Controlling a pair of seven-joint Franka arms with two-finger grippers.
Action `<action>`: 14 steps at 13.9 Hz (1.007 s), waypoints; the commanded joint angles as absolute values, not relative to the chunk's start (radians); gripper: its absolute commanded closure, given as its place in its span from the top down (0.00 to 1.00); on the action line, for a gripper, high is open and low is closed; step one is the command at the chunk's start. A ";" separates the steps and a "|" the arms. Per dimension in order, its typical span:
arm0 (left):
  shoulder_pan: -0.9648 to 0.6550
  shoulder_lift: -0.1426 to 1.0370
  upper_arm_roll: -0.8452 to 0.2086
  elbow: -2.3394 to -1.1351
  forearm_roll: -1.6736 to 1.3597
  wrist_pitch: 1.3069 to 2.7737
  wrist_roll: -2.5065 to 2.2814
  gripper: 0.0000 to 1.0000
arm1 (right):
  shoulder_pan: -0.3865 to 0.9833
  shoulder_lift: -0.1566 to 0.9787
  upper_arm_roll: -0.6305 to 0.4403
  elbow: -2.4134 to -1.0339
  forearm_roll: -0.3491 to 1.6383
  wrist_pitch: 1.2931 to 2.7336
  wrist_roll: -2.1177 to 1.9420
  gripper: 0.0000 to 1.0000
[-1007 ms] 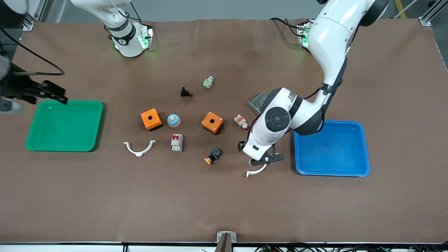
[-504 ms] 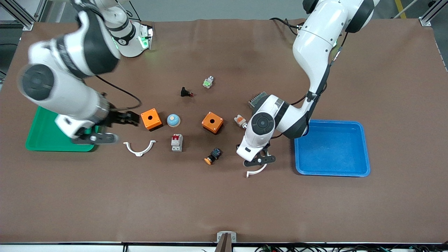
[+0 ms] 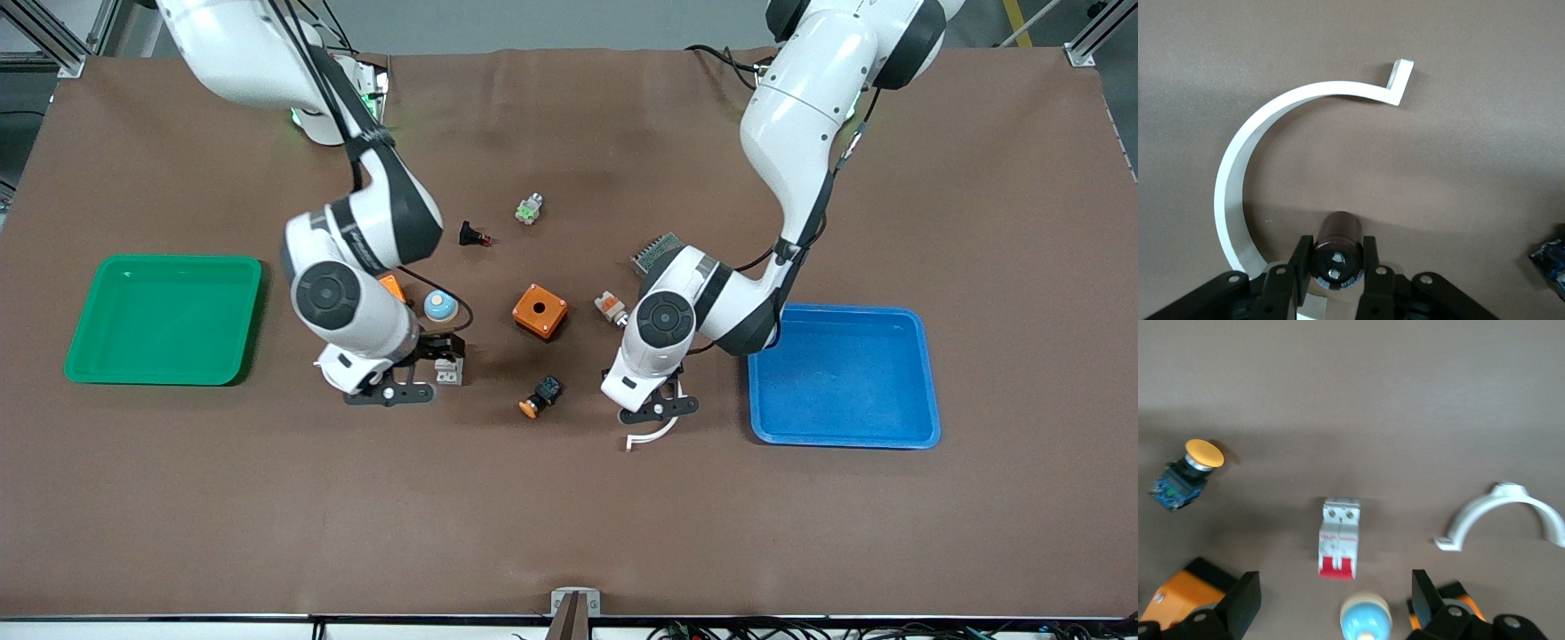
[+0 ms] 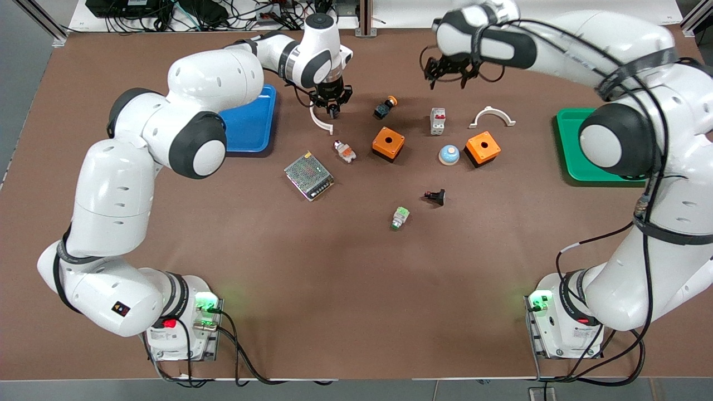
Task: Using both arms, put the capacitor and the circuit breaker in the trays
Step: 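Carry the capacitor to the blue tray while the right gripper grasps the breaker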
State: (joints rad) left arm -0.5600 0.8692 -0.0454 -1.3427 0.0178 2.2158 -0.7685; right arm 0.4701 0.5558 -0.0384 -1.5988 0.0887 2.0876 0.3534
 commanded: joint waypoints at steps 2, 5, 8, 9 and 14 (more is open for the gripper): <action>-0.562 0.841 -0.028 -1.322 0.086 2.218 -0.779 0.00 | 0.502 0.612 -0.049 -1.634 0.104 2.184 0.364 1.00; -0.477 0.746 -0.026 -1.348 0.146 2.168 -0.727 0.01 | 0.505 0.643 -0.049 -1.652 0.104 2.215 0.362 1.00; -0.382 0.654 -0.029 -1.390 0.146 2.073 -0.585 0.01 | 0.500 0.643 -0.049 -1.706 0.103 2.282 0.351 0.90; -0.347 0.619 -0.029 -1.435 0.146 2.071 -0.545 0.01 | 0.497 0.643 -0.048 -1.709 0.103 2.284 0.351 0.81; -0.184 0.499 -0.034 -1.691 0.147 2.129 -0.384 0.02 | 0.495 0.640 -0.048 -1.707 0.103 2.270 0.353 0.39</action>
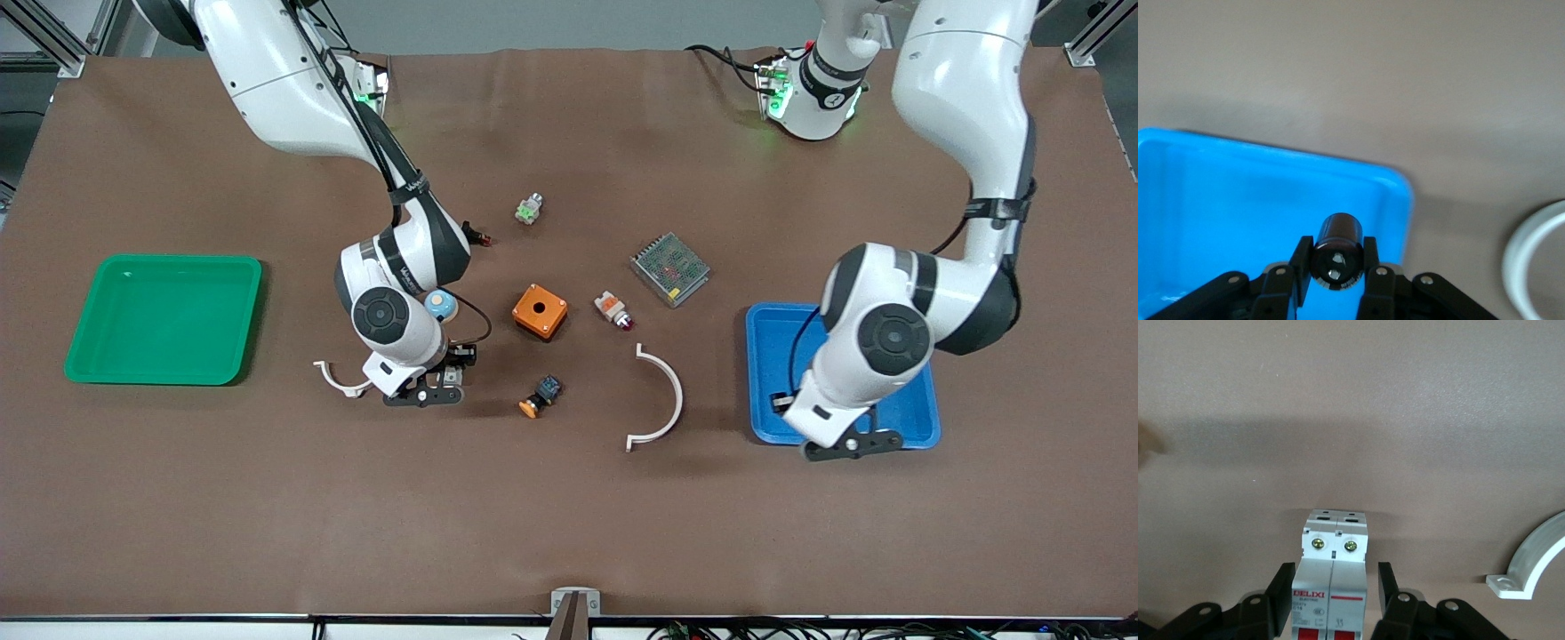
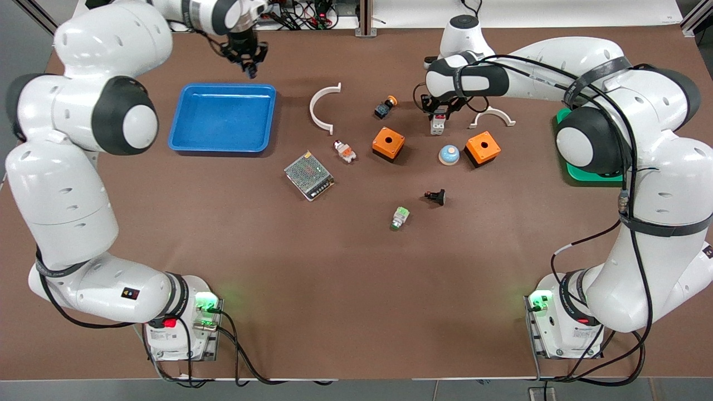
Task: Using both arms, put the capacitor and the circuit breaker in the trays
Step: 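Carry the capacitor to the blue tray while the right gripper grasps the breaker, then release the capacitor in the blue tray while the right gripper carries the breaker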
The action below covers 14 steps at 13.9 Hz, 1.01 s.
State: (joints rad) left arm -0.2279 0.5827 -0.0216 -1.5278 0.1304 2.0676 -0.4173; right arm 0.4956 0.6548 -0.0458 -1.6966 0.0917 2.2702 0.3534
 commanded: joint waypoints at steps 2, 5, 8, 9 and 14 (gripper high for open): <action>-0.112 0.445 -0.034 -1.854 0.147 2.286 -0.275 0.02 | 0.489 0.635 -0.048 -1.703 0.103 2.269 0.348 0.29; -0.055 0.449 -0.037 -1.922 0.147 2.342 -0.210 0.04 | 0.470 0.600 -0.054 -1.619 0.100 2.093 0.347 0.27; -0.045 0.456 -0.037 -1.986 0.146 2.424 -0.210 0.05 | 0.350 0.507 -0.054 -1.464 0.094 1.695 0.234 0.27; -0.040 0.457 -0.037 -1.987 0.146 2.425 -0.209 0.10 | 0.297 0.480 -0.055 -1.422 0.089 1.592 0.180 0.27; -0.038 0.445 -0.037 -1.976 0.144 2.421 -0.193 1.00 | -0.048 0.400 -0.057 -1.385 -0.020 1.447 -0.120 0.27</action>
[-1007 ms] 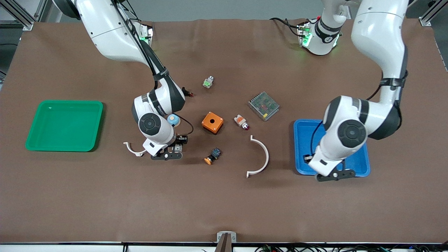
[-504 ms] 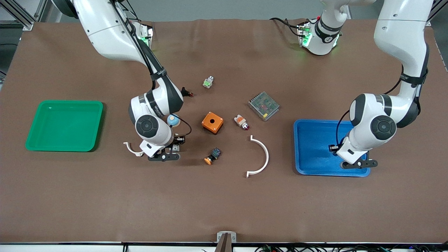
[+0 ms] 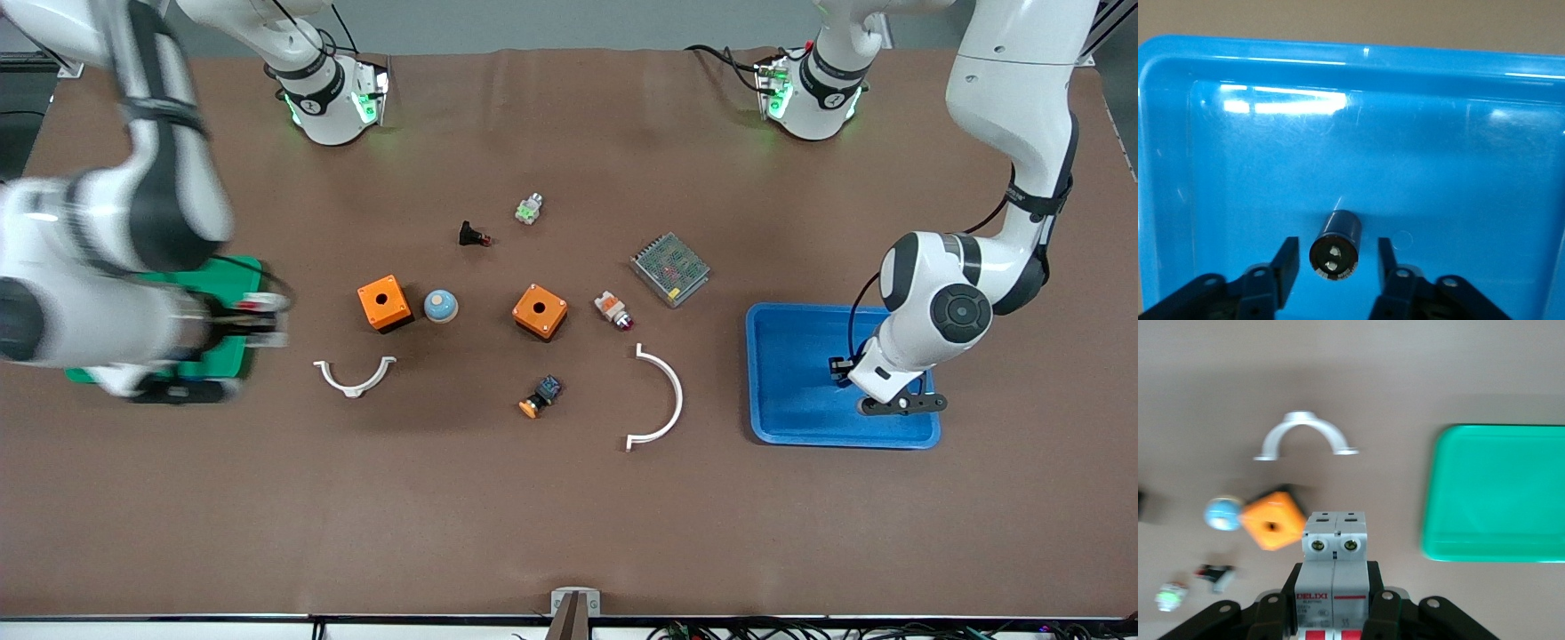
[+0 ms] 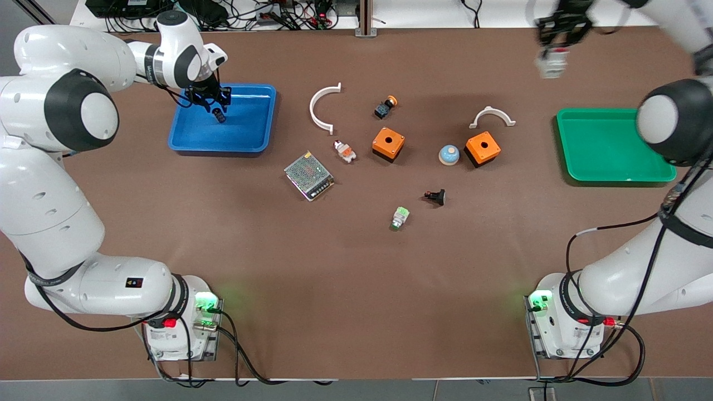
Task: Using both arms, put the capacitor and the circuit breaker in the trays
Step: 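Release the capacitor in the blue tray while the right gripper carries the breaker, then lower the breaker into the green tray and open the right gripper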
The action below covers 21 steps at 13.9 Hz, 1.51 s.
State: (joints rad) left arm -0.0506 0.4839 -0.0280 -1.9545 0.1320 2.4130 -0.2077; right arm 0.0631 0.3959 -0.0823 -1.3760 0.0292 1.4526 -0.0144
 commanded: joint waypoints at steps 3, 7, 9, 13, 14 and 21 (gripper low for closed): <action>-0.032 0.404 -0.035 -1.909 0.144 2.405 -0.193 1.00 | -0.222 0.416 -0.057 -1.394 -0.038 1.466 -0.237 0.27; -0.032 0.361 -0.035 -1.677 0.144 2.182 -0.193 1.00 | -0.327 0.428 -0.057 -1.535 -0.091 1.682 -0.345 0.28; -0.032 0.338 -0.035 -1.571 0.138 2.044 -0.170 1.00 | -0.345 0.431 -0.057 -1.621 -0.091 1.808 -0.351 0.27; -0.025 0.221 -0.035 -1.503 0.129 1.886 -0.059 1.00 | -0.380 0.495 -0.057 -1.675 -0.091 1.962 -0.412 0.28; -0.025 0.186 -0.032 -1.503 0.129 1.846 -0.049 1.00 | -0.393 0.518 -0.057 -1.677 -0.092 1.994 -0.425 0.28; 0.040 0.035 -0.034 -1.512 0.045 1.631 0.074 1.00 | -0.428 0.552 -0.057 -1.741 -0.091 2.106 -0.426 0.28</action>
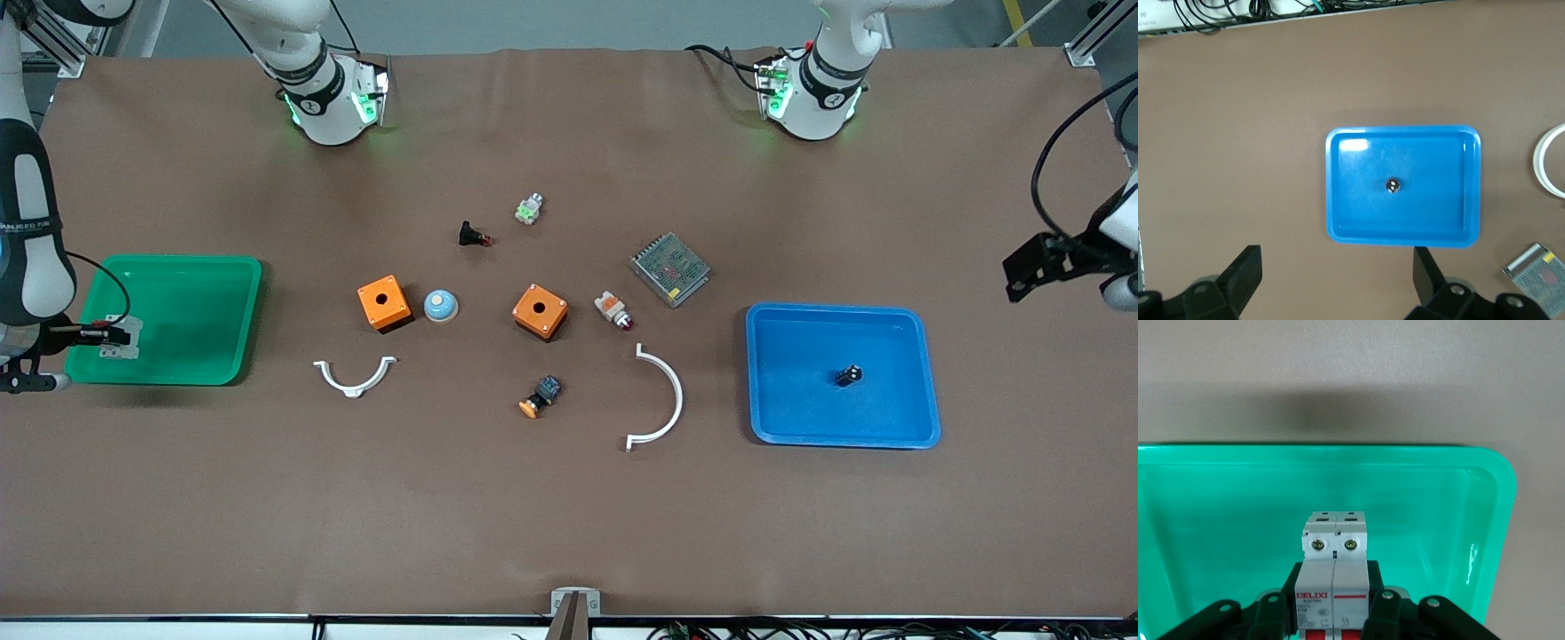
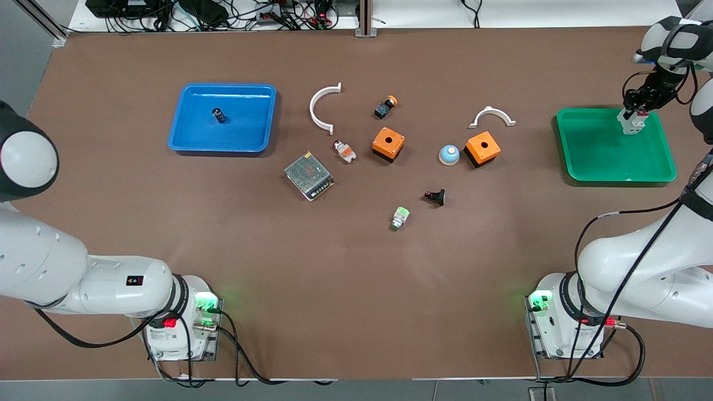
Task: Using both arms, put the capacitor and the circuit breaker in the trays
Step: 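Lower the breaker into the green tray and open the right gripper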
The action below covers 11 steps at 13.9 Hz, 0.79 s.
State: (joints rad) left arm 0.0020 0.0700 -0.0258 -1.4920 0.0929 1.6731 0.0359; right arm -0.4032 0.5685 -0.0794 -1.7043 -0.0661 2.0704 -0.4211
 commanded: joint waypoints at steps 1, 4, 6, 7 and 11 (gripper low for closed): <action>0.044 0.023 -0.035 -1.514 0.031 1.584 0.074 1.00 | -0.433 0.554 -0.057 -1.753 -0.091 2.126 -0.426 0.29; 0.096 -0.014 -0.105 -1.541 0.031 1.526 0.069 1.00 | -0.445 0.552 -0.057 -1.801 -0.089 2.183 -0.425 0.31; 0.106 -0.044 -0.129 -1.575 0.032 1.528 0.058 1.00 | -0.445 0.555 -0.057 -1.802 -0.089 2.190 -0.425 0.31; 0.106 -0.063 -0.133 -1.598 0.032 1.528 0.051 1.00 | -0.445 0.555 -0.057 -1.802 -0.089 2.191 -0.425 0.31; 0.106 -0.090 -0.166 -1.626 0.038 1.532 0.017 1.00 | -0.445 0.551 -0.057 -1.802 -0.089 2.181 -0.425 0.78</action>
State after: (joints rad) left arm 0.0852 -0.0491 -0.1394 -1.5893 0.0440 1.5282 0.0387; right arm -0.4235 0.5696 -0.0767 -1.7928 -0.0662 2.1852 -0.4212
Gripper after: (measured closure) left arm 0.000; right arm 0.533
